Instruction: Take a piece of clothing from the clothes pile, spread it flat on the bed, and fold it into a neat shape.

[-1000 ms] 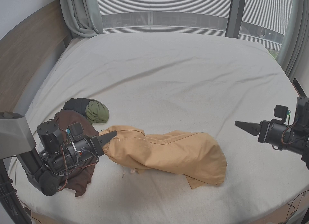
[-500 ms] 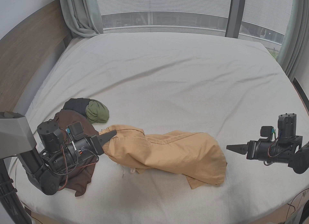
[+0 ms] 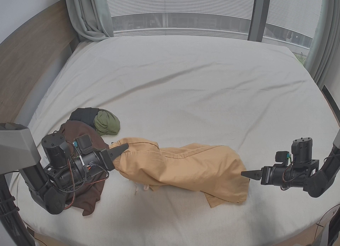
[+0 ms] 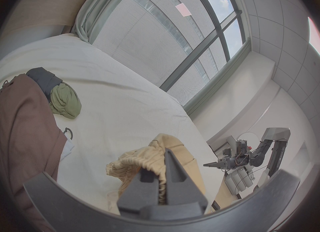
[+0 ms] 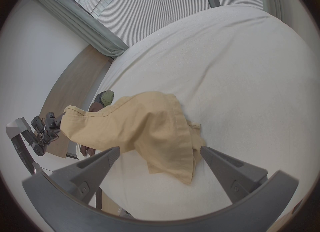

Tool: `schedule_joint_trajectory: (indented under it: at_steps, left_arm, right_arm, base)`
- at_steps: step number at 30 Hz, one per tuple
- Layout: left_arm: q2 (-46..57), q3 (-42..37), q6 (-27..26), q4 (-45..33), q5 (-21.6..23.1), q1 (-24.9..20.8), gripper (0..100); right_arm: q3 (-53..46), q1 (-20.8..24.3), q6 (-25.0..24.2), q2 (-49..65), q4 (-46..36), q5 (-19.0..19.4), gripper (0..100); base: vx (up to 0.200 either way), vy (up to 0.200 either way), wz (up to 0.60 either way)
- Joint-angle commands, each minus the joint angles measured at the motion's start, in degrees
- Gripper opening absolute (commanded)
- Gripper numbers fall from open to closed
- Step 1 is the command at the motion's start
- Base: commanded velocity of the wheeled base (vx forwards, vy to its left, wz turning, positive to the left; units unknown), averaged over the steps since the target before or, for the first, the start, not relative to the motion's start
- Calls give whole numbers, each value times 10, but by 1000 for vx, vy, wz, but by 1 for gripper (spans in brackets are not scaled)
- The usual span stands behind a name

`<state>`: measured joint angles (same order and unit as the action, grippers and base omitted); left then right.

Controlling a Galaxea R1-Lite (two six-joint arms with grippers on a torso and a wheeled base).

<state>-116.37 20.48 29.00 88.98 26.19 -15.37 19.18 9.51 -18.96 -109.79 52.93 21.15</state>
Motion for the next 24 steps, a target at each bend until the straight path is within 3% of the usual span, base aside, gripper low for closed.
schedule_joint_trajectory:
  at_steps: [1,24]
  left_arm:
    - [-3,0,1,1,0,0,0]
    - [-5,1,4,1,0,0,0]
  right_arm:
    - [-7,0,-2,-82,42,-1,100]
    - [-23,41,-49,-131,125,11,100]
  base:
    - [0,0,0]
    - [0,0,0]
